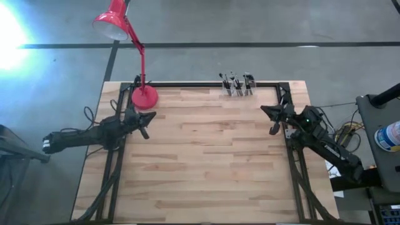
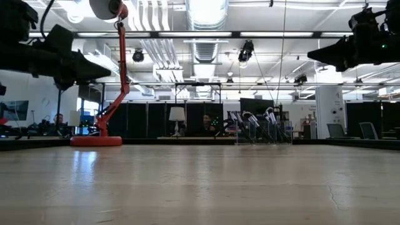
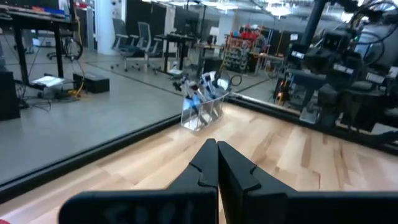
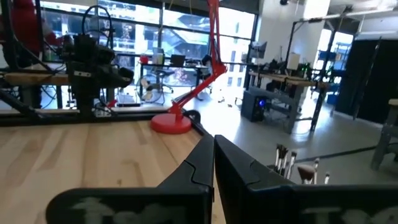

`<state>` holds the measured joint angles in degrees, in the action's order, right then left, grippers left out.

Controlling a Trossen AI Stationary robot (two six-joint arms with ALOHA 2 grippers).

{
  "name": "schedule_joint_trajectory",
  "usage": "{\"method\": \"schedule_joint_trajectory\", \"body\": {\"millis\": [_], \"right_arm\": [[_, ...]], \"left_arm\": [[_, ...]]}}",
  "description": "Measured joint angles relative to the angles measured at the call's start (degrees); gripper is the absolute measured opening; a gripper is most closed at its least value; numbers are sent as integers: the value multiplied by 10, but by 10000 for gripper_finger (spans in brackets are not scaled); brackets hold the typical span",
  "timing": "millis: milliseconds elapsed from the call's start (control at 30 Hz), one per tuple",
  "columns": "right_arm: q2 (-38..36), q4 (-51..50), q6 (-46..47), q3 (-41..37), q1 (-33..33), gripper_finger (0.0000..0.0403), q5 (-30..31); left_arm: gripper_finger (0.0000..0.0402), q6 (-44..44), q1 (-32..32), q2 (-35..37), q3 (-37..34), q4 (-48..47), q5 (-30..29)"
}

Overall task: Put items in baskets/containers
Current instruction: Return to Home Position

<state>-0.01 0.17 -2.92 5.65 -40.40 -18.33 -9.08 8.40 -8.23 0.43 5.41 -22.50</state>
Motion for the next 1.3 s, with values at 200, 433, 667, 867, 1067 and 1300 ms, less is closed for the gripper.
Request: {"method": "schedule_joint_trajectory", "body": {"millis": [200,433,667,867,1067,1300], "right_arm": [[0,10,26,-24,0,8,-2],[0,31,57,-52,33,8,143],[1,15,21,-52,120,8,251],[0,12,18,-51,139,8,236],[9,12,25,-51,139,8,230],[27,12,32,-51,139,8,230]], "left_arm": [[0,22,0,73,0,-21,26],[0,31,4,70,0,-25,25],[0,23,4,64,-1,-26,22],[0,33,4,57,-1,-26,20],[0,15,5,44,-1,-27,20],[0,7,5,43,-1,-24,19]]}}
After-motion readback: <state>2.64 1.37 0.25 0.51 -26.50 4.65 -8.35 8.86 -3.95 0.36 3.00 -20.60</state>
